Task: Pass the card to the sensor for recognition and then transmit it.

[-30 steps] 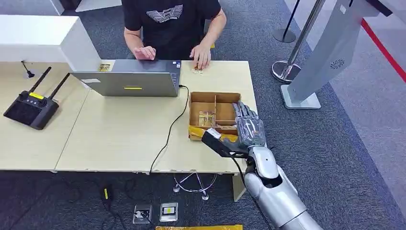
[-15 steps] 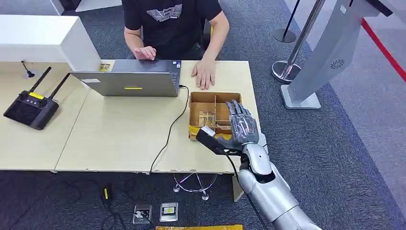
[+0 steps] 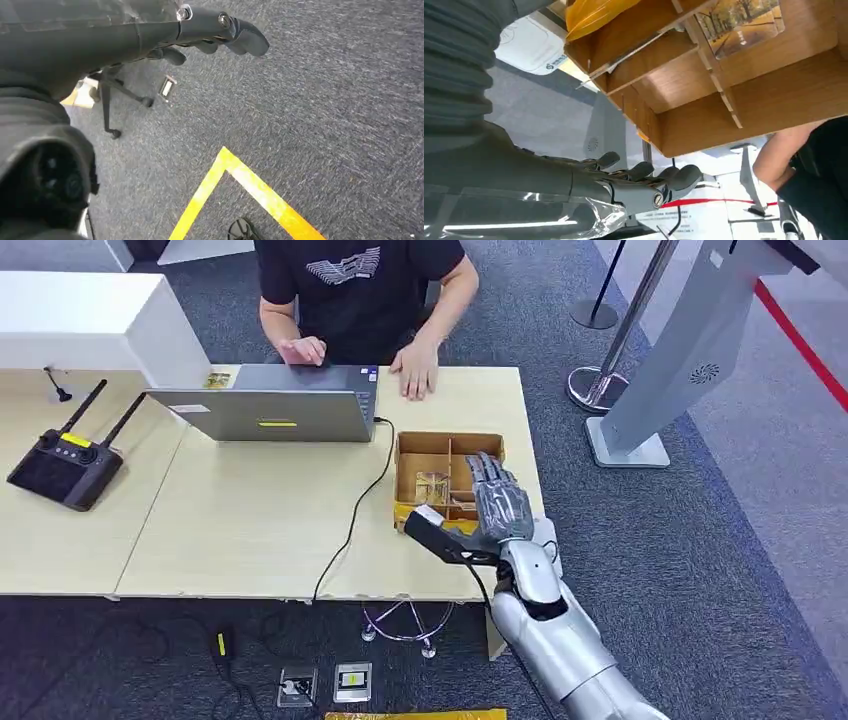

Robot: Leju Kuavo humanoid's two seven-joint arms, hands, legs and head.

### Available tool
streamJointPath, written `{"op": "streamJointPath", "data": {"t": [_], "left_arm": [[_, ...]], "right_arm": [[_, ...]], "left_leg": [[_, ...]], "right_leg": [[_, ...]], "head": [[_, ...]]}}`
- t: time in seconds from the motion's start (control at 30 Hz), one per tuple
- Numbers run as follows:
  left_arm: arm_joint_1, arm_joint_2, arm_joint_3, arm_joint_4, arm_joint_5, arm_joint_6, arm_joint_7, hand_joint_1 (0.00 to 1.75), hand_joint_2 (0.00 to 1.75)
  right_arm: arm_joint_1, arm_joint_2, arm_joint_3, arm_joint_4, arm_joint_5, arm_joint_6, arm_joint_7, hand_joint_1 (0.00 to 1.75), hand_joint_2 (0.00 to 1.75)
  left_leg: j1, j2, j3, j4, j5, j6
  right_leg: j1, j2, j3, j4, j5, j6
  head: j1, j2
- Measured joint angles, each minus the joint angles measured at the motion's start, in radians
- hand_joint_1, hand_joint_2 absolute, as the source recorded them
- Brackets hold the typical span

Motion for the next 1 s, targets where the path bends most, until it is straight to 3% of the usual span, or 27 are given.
{"op": "streamJointPath", "data": {"t": [1.0], "left_arm": [[0.0,-0.002,-0.003,0.0,0.019,0.023,0.014,0.0,0.0]], "right_arm": [[-0.04,0.029,0.032,0.11,0.009,-0.046,0.005,0.0,1.75]], "left_leg": [[0.0,0.0,0.0,0.0,0.0,0.0]], "right_leg": [[0.0,0.0,0.0,0.0,0.0,0.0]], "head": [[0.0,0.0]]}}
